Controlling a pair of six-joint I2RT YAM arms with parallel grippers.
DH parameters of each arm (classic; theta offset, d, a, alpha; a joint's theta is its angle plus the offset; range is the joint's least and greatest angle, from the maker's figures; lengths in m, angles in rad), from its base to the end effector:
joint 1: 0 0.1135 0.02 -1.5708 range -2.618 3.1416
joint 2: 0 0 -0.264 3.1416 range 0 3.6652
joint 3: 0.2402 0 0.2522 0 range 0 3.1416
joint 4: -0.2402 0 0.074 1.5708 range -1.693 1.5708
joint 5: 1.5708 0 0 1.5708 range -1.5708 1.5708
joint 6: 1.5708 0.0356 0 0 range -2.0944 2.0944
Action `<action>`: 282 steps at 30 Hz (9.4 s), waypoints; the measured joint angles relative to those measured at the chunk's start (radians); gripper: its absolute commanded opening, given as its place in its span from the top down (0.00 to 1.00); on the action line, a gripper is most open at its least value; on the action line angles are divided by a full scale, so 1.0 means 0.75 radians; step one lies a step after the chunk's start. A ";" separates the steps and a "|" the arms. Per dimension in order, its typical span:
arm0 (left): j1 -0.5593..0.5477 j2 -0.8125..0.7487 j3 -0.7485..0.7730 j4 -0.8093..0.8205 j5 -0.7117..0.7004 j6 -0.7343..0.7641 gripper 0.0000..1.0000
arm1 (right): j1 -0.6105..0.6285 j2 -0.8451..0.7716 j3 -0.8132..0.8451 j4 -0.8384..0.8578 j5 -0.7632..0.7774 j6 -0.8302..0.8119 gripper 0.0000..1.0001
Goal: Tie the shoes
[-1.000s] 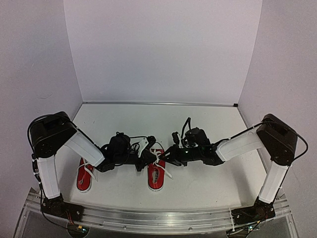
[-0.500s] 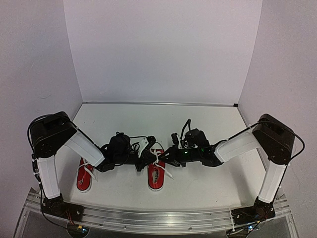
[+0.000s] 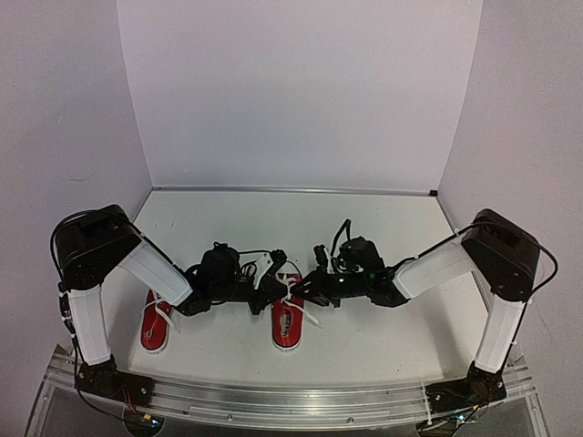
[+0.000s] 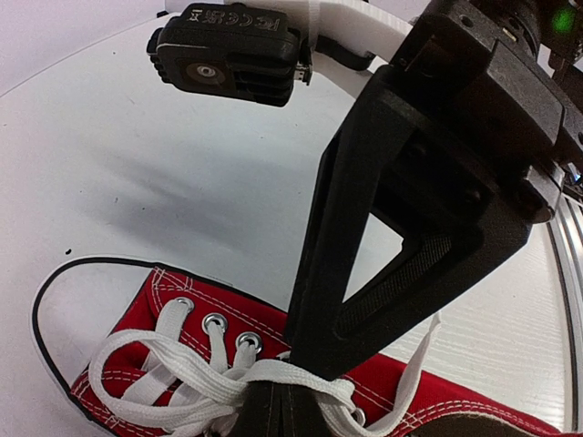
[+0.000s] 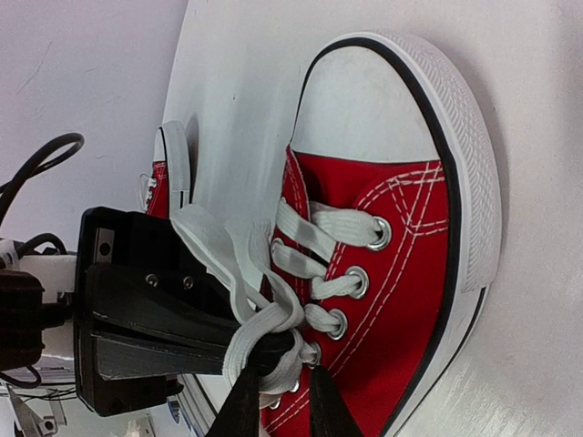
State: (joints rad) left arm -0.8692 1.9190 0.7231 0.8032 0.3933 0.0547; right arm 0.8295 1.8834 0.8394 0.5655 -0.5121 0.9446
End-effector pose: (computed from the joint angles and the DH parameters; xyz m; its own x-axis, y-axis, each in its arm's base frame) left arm 0.2183 -0.2795 0.1148 -0.1956 0.3097 -0.9305 0.9461 0.3092 -0.0959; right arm 0.2366 0.2843 0.1348 -0.9412 0.0180 -0.3374 -0.2970 0.4321 0.8515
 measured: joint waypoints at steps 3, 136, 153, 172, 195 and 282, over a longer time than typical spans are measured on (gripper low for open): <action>0.000 0.000 0.000 -0.001 0.000 0.000 1.00 | 0.000 0.000 0.000 0.006 -0.007 0.001 0.94; 0.256 -0.257 0.052 -0.552 0.192 -0.314 1.00 | -0.021 -0.294 -0.241 -0.210 0.195 -0.158 1.00; 0.150 -0.304 0.086 -0.986 0.110 -0.029 0.52 | -0.032 -0.220 -0.124 -0.295 0.089 -0.254 0.66; 0.319 -0.172 0.281 -1.107 0.011 -0.034 0.51 | -0.032 -0.311 -0.134 -0.329 0.091 -0.260 0.56; 0.239 -0.023 0.385 -1.212 0.056 0.107 0.86 | -0.036 -0.313 -0.137 -0.338 0.095 -0.260 0.56; 0.136 -0.837 0.014 -1.165 -0.244 -0.286 0.08 | -0.154 -0.568 -0.376 -0.317 0.120 -0.218 0.55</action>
State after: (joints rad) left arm -0.7671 1.2915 0.7334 -0.0704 0.2105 -0.1599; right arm 0.7139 1.4571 0.5576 0.3274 -0.4217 0.7810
